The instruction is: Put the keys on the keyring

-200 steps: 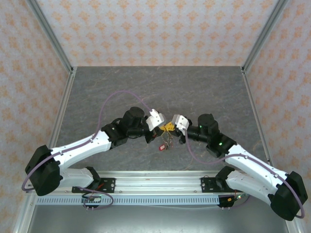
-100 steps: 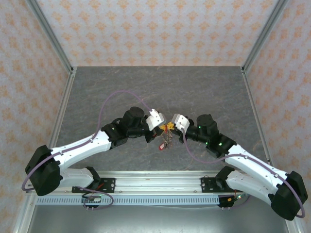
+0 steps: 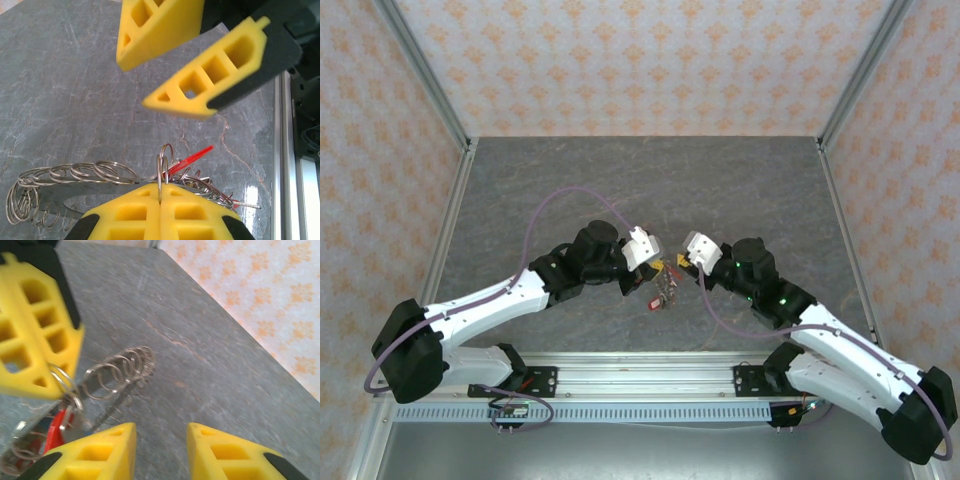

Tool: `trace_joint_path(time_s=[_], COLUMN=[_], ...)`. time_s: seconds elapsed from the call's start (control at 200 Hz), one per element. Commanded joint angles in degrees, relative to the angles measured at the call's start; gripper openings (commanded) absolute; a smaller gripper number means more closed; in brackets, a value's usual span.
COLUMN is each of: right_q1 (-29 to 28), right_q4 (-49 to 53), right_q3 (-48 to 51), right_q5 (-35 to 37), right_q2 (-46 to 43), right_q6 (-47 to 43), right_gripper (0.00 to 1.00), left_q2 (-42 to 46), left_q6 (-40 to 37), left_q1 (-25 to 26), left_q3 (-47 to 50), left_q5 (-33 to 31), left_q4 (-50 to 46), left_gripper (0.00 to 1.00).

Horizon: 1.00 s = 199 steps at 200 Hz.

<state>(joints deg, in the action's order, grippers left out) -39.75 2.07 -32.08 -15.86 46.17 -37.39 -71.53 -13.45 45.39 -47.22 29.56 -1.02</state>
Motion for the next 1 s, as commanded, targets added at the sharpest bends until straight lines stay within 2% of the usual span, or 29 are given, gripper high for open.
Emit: trace_joint_path(time_s=[0.0, 0.13, 0.3, 0.4, 0.49, 0.586, 0.681, 0.771, 0.991], right_q1=[0.1, 0.0, 0.0, 0.0, 0.1, 0.1, 0.0, 0.1, 0.1], right_q4=[2.6, 1.7, -0.7, -3.0, -4.6, -7.8, -8.2, -7.3, 0.5], right_q3=[-0.7, 0.0, -0.1, 0.2, 0.4, 1.3, 1.5, 1.8, 1.4], right_q5=[4.1, -0.9, -15.9, -18.8, -17.9, -14.8, -13.4, -10.6, -6.0], right_q2=[-1.9, -4.1, -4.2, -1.8, 0.1, 1.2, 2.0, 2.2, 1.1], right_q6=[-0.7, 0.8, 4.9, 6.7, 6.9, 7.8, 6.9, 5.9, 0.5], right_gripper=[0.32, 0.32, 0.32, 0.31, 0.33, 0.31, 0.25, 0.11, 0.11], left_q2=[1.1, 1.0, 0.8, 0.7, 0.8, 1.1, 1.4, 1.5, 1.7], left_q6=[-0.8, -1.1, -1.3, -1.2, -1.2, -1.4, -1.4, -1.5, -1.7], left_q1=[0.4, 0.4, 0.4, 0.4, 0.5, 0.4, 0.4, 0.4, 0.4], left_q3=[-2.5, -3.0, -3.3, -3.8, -4.1, -4.3, -4.4, -4.5, -4.3], left_q5=[1.2, 1.5, 2.0, 2.6, 3.0, 3.3, 3.6, 4.2, 4.0], left_q4=[1.3, 0.7, 0.0, -0.4, -0.7, -1.1, -1.3, -1.7, -2.0], left_gripper=[0.00, 0.00, 0.00, 0.00, 0.00, 0.00, 0.00, 0.00, 0.00])
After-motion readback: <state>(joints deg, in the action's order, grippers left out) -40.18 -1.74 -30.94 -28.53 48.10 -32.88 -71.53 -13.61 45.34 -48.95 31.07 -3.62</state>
